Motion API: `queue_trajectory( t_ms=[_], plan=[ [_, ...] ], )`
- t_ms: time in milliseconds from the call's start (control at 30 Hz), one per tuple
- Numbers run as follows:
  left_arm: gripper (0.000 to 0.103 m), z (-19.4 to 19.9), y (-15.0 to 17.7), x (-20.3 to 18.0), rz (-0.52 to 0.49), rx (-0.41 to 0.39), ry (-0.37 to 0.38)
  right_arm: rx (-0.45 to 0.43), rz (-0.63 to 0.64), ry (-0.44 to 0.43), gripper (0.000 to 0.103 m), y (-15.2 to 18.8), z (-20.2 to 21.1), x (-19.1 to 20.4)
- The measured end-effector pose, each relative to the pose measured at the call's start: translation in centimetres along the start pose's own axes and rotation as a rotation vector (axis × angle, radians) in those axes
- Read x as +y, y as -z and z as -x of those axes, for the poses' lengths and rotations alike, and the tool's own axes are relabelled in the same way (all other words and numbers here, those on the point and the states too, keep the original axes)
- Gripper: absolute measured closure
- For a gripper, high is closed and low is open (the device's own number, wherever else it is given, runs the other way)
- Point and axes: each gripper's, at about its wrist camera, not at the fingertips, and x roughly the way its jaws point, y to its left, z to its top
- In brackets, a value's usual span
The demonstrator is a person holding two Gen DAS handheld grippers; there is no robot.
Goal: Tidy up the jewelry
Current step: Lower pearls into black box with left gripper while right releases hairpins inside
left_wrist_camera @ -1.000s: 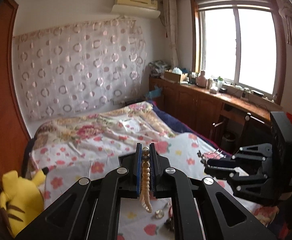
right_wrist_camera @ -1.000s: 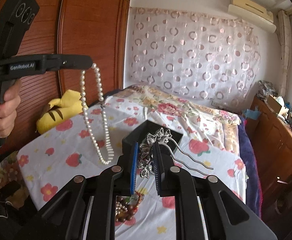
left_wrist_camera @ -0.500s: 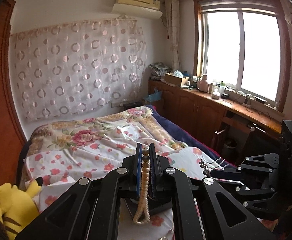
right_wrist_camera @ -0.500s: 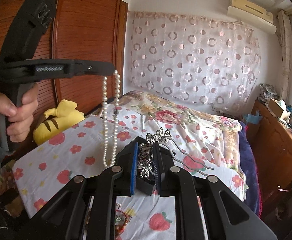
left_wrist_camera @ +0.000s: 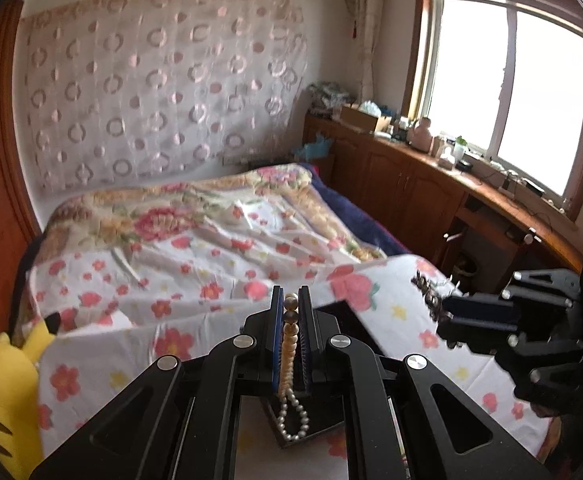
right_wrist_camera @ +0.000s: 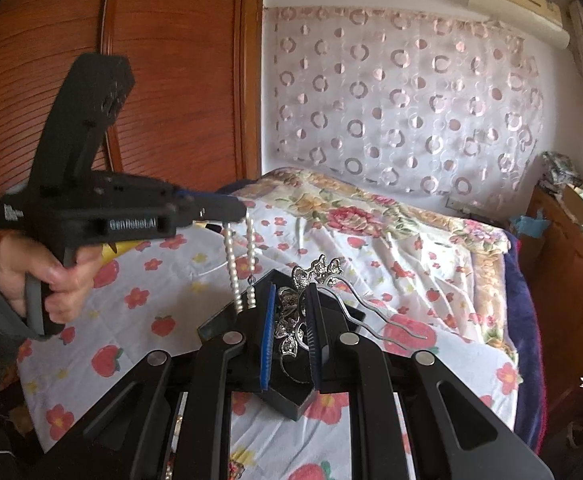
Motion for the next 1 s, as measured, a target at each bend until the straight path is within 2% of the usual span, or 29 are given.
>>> queue_trajectory(
  t_ms=[233,467,567,633,733,767,900,1000],
  plan=[
    [0.096,-2.6,2.8,1.9,0.029,0.054,-0.004,0.022,0.012,-0.050,0.086,0.0,-3.0,0.0],
    [0.096,-2.9,4.2,2.8,0.044,0.064,-0.009,0.070,0.011,-0.105,0.086,0.5,-6.7,0.4],
    [0.096,-2.6,4.7,3.0,0.056,0.059,-0.010,0.095,0.010,-0.102,0.086,0.9,-8.1,0.4],
    [0.095,-2.3,5.1,3.2,0.059,0.058,-0.014,0.108,0.012,-0.108,0.092,1.1,-8.7,0.6],
    [0.085,-1.9,5.7,3.3,0.060,0.054,-0.023,0.114,0.017,-0.092,0.093,1.0,-9.2,0.8],
    [0.082,-1.7,5.9,3.3,0.062,0.052,-0.026,0.115,0.015,-0.095,0.097,0.9,-9.2,0.8],
    [0.076,-0.8,6.7,3.4,0.073,0.047,-0.030,0.111,0.002,-0.084,0.097,0.9,-8.8,0.5],
    [0.068,-0.1,7.3,3.1,0.070,0.043,-0.042,0.103,-0.025,-0.075,0.097,1.2,-7.6,0.2]
  ],
)
